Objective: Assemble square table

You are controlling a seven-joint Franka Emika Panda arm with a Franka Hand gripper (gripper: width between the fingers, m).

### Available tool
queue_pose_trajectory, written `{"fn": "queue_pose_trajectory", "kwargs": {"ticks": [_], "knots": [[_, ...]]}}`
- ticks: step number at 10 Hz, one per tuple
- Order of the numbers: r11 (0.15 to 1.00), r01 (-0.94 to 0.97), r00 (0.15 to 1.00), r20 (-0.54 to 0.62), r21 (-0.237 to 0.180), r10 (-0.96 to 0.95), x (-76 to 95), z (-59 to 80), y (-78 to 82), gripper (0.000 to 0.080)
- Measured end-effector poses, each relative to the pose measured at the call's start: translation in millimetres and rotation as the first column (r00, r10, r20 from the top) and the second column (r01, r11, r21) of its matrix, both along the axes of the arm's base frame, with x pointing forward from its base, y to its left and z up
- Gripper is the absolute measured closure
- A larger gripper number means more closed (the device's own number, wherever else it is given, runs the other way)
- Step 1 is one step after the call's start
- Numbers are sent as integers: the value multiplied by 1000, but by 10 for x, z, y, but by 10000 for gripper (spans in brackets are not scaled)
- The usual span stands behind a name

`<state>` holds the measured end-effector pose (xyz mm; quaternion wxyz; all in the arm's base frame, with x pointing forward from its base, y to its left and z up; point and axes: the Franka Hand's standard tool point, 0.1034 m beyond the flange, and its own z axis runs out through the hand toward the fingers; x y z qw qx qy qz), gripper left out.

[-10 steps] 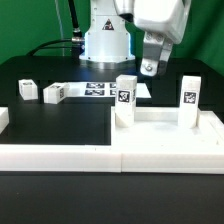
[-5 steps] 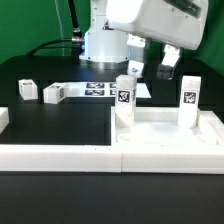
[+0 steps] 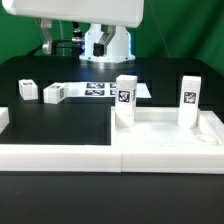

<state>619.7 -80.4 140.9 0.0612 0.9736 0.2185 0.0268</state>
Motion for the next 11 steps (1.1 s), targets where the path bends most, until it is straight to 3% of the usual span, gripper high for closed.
{"fn": "queue_pose_trajectory", "kwargs": {"ticks": [5, 6, 8, 9, 10, 11], "knots": [[956, 291, 956, 25, 38, -292, -5, -13, 30, 151], [924, 375, 925, 32, 73, -378, -109, -37, -20, 151], [837, 535, 843, -14, 114, -537, -604, -95, -166, 151], [785, 603, 796, -37, 141, -604, -736, -103, -239, 151], [710, 683, 726, -57, 169, -685, -770, -126, -286, 151], [716, 677, 732, -56, 168, -679, -755, -128, -255, 151]]}}
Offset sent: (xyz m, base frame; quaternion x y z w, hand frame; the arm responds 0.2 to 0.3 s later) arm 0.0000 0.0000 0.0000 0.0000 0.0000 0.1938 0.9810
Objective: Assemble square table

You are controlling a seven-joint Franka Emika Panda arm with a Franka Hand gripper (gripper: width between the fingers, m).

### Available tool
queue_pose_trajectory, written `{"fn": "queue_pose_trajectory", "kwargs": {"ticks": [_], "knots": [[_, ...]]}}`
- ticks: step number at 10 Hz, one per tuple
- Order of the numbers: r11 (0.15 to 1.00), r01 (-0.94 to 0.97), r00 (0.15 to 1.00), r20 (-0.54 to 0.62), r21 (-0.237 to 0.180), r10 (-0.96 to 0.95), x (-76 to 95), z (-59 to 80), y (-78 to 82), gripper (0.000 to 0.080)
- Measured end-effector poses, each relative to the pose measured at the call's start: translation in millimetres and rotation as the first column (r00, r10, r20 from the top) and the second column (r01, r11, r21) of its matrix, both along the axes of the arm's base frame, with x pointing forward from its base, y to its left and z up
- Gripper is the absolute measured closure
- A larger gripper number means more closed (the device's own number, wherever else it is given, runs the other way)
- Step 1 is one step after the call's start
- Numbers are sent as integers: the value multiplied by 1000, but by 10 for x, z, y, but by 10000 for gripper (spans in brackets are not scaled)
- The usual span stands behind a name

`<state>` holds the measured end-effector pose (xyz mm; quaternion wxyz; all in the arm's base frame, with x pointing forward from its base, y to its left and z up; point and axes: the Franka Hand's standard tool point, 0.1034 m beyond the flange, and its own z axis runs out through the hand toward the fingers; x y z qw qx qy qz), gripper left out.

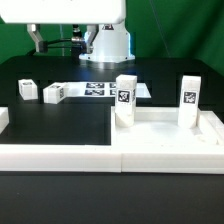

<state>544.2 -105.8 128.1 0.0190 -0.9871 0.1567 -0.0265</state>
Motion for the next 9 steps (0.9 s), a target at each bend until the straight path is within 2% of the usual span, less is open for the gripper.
{"fn": "queue_pose_trajectory", "kwargs": {"ticks": [2, 3, 4, 5, 7, 8, 9], "knots": [[1000, -4, 1000, -6, 3, 4, -6, -6, 13, 151], [1000, 7, 999, -54, 30, -6, -99, -43, 0, 151], [996, 41, 988, -152, 83, -28, -286, -96, -126, 151], [991, 66, 977, -212, 115, -41, -446, -135, -282, 151], [968, 123, 928, -372, 218, -35, -788, -248, -487, 151], [958, 150, 895, -444, 244, -28, -861, -309, -501, 151], [958, 141, 885, -465, 250, -9, -796, -306, -486, 151]]}}
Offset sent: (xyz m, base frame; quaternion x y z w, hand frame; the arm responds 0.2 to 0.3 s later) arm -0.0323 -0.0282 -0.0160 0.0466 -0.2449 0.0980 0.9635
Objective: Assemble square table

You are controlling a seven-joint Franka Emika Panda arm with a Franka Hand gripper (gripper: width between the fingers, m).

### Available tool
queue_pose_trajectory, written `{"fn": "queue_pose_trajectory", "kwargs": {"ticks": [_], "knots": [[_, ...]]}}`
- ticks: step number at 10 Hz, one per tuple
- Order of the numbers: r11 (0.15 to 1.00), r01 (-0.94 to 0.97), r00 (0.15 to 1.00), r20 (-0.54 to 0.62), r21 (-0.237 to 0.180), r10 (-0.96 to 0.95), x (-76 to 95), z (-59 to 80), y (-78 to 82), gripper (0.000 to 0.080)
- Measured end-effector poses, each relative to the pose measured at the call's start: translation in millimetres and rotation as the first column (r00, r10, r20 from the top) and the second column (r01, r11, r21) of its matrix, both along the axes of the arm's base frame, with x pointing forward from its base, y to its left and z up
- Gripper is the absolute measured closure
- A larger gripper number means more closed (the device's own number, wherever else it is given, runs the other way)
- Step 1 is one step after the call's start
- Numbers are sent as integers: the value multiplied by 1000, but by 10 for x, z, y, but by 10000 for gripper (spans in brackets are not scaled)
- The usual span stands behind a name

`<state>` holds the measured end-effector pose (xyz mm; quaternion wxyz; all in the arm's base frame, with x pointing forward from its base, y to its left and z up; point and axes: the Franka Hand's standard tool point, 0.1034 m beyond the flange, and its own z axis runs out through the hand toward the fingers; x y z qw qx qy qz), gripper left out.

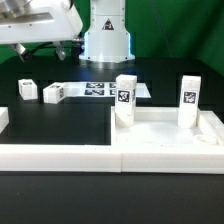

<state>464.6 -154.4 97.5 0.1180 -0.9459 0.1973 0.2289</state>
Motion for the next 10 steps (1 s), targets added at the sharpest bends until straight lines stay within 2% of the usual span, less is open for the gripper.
{"fn": "queue_pose_trajectory", "kwargs": {"ticks": [2, 3, 4, 5, 7, 10], "knots": [[997, -4, 991, -134, 74, 14, -72, -10, 39, 151], [995, -5, 984, -178, 98, 23, -70, -70, 24, 151], [993, -6, 976, -215, 119, 31, -160, -242, 0, 151], [989, 0, 960, -276, 146, 41, -287, -350, 33, 151], [985, -2, 937, -342, 173, 62, -316, -418, 52, 151], [985, -3, 939, -340, 171, 62, -312, -421, 52, 151]]}}
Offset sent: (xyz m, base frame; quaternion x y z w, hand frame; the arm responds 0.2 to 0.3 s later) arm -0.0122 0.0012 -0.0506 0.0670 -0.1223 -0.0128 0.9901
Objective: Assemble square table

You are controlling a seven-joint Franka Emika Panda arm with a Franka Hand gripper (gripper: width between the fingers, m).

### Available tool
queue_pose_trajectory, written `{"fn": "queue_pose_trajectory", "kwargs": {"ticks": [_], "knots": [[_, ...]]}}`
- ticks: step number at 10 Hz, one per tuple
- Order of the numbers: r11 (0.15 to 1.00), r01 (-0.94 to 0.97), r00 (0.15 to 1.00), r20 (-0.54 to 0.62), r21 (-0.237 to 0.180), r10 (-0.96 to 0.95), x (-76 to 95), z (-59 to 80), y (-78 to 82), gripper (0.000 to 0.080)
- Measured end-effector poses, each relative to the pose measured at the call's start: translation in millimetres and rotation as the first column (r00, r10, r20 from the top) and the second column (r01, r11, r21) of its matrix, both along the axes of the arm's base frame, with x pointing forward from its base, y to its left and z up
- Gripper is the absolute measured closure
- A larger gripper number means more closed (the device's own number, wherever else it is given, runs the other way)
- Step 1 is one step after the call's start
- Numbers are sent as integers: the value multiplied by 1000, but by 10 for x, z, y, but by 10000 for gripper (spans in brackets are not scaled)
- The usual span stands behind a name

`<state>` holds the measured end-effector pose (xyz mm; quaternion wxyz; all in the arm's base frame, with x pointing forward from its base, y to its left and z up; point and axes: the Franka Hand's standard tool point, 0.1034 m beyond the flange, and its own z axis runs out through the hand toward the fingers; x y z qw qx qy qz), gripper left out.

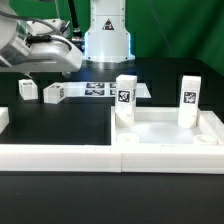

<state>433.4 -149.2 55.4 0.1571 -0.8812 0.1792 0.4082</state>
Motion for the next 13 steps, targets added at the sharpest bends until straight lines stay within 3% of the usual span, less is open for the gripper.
{"fn": "queue_pose_trajectory", "kwargs": {"ticks": [3, 13], "knots": [[1000, 5, 999, -47, 3, -5, -164, -189, 28, 151], [1000, -6, 996, -88, -3, 5, -271, -464, 129, 151]]}}
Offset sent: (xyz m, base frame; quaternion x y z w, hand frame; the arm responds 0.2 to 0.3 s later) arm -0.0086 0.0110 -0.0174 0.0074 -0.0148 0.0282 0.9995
